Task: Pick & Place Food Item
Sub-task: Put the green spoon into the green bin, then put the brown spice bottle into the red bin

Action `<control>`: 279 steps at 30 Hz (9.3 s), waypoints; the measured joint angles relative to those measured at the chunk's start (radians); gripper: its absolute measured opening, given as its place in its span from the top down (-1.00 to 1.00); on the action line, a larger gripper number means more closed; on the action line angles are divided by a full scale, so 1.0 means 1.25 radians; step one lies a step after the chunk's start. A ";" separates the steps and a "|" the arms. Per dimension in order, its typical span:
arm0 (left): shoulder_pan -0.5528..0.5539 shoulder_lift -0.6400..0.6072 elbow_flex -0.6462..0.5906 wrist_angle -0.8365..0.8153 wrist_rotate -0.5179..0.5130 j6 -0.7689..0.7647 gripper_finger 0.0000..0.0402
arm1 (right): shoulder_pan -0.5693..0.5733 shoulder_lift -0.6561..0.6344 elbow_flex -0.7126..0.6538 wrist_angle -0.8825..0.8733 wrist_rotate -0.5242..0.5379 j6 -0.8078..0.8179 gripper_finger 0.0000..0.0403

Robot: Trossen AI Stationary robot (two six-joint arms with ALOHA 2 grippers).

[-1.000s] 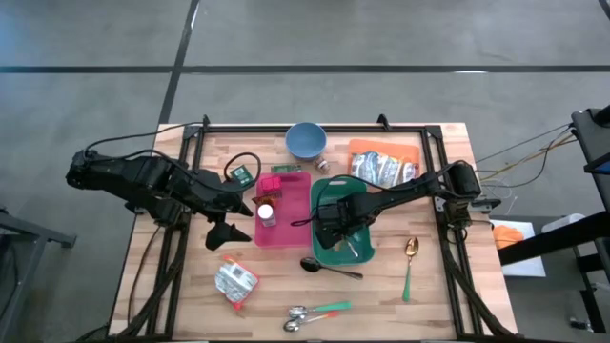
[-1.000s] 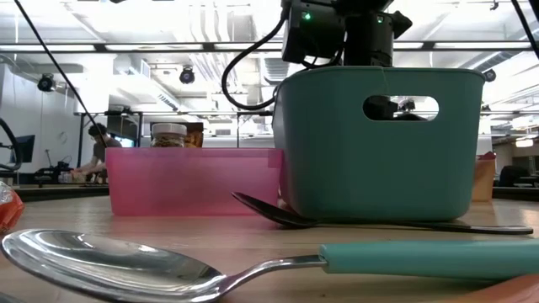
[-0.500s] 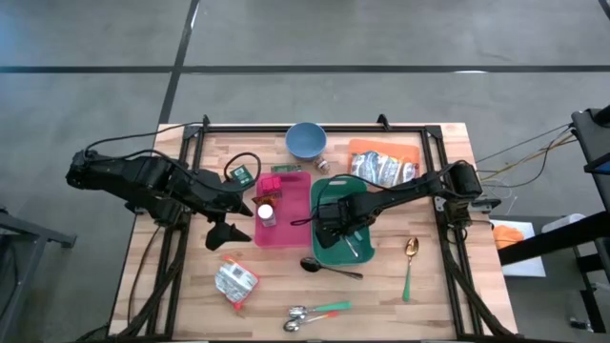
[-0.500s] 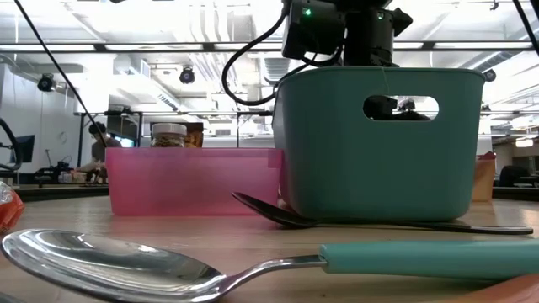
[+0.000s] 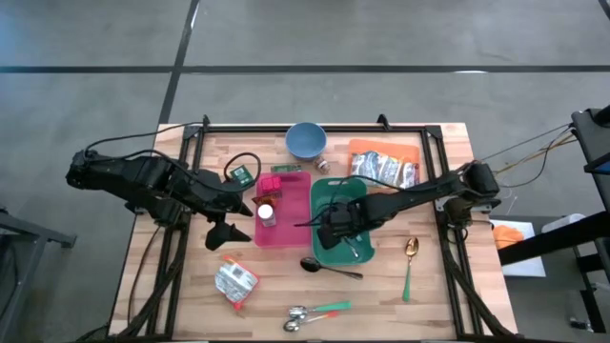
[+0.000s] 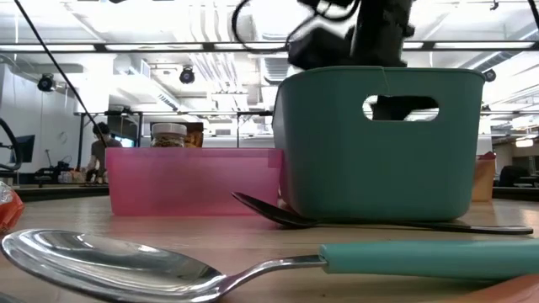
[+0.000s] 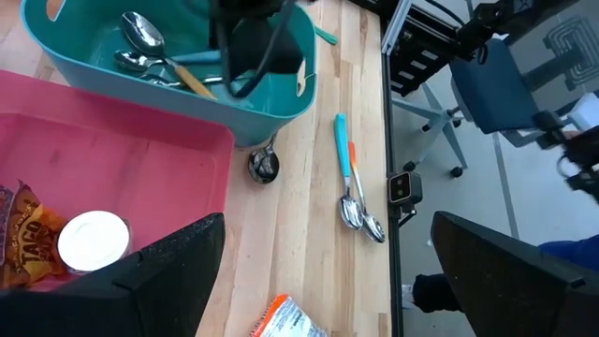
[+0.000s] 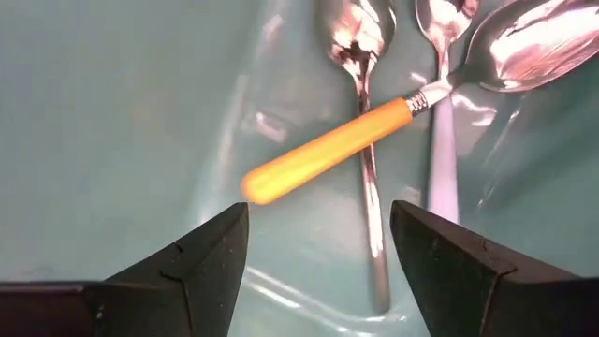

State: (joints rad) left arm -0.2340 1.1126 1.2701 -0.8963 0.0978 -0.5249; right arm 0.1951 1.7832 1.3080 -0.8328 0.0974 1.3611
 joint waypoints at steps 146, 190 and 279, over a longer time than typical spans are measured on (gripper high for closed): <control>0.000 0.000 0.000 -0.035 0.000 -0.006 -0.90 | 0.389 -0.180 0.002 -0.505 0.055 0.607 0.94; 0.000 0.000 -0.001 -0.030 -0.024 -0.020 -0.89 | 0.030 -0.177 -0.131 0.090 0.237 0.246 0.94; -0.001 0.000 -0.002 -0.036 -0.024 -0.027 -0.90 | -0.036 0.136 0.023 -0.036 -0.073 -0.051 0.46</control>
State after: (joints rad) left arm -0.2348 1.1130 1.2682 -0.9409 0.0681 -0.5591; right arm 0.1505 1.9526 1.3365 -0.8778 0.0058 1.2972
